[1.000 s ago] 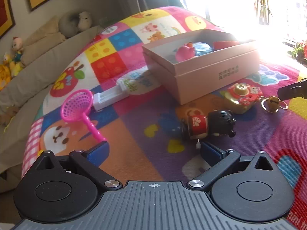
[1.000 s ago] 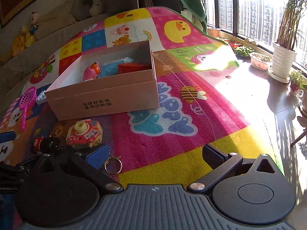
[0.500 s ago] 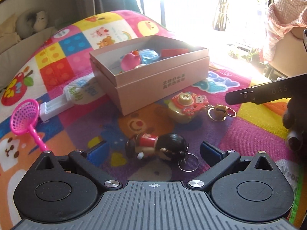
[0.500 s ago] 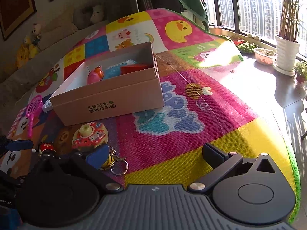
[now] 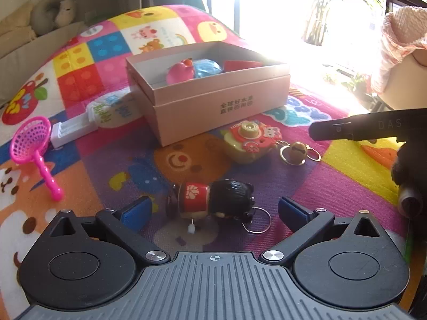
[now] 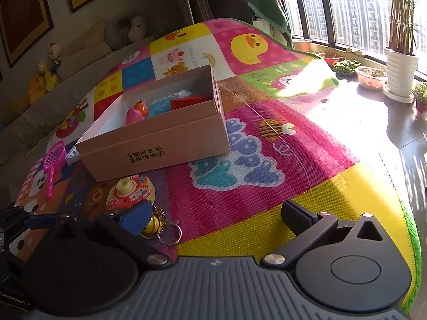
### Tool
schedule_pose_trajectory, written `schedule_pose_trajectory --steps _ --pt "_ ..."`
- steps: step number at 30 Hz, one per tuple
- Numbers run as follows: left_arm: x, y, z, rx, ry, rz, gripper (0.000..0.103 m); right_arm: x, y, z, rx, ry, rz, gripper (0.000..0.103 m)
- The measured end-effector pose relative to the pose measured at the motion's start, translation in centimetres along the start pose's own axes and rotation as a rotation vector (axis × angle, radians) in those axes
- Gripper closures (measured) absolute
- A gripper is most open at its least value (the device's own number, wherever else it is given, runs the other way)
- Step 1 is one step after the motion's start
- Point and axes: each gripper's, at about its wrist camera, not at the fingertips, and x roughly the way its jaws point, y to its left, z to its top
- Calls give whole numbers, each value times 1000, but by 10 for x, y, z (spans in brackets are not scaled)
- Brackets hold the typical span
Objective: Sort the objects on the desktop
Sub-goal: 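Grasp the black-and-red figure with the left gripper while the right holds the yellow toy, then carry the figure and yellow toy into the pink box and release both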
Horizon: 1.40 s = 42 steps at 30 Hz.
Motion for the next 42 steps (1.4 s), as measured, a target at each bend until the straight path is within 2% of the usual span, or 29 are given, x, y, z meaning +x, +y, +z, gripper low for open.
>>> schedule_pose_trajectory --steps 2,4,5,6,8,9,12,16,20,23,28,29,32,35,39,42 --pt "-1 3 1 -33 -15 13 0 0 1 0 -9 4 -4 0" --pt "-1 4 2 -44 -23 19 6 1 3 0 -21 10 -2 0" --pt "0 4 3 -44 -19 22 18 1 4 0 -26 12 -2 0" --pt "1 4 3 -42 -19 29 22 2 5 0 -30 14 -5 0" --pt "-1 3 2 -36 -24 41 25 2 6 0 -36 16 -8 0" --pt "-2 4 1 -38 -27 43 30 2 7 0 -41 19 -9 0" --pt "-8 5 -1 -46 -33 52 31 2 13 0 -79 24 -4 0" --pt "-17 15 -9 -65 -36 135 31 -4 48 0 -246 -12 20 0" --pt "-26 30 -17 -108 -27 163 31 8 80 9 -309 48 88 0" --pt "-31 35 -21 -121 -29 165 31 34 99 20 -322 113 41 1" --pt "-35 39 -24 -147 -44 144 22 64 106 35 -318 207 17 16" --pt "-35 41 -25 -152 -46 140 22 68 106 36 -313 234 22 24" --pt "-33 42 -25 -170 -47 134 21 65 111 37 -358 229 22 46" --pt "-34 43 -25 -176 -52 135 22 56 113 38 -372 219 54 46" --pt "-35 41 -24 -162 -54 135 32 37 110 42 -382 187 70 46" --pt "-42 38 -21 -150 -77 139 33 12 103 52 -368 142 87 47"
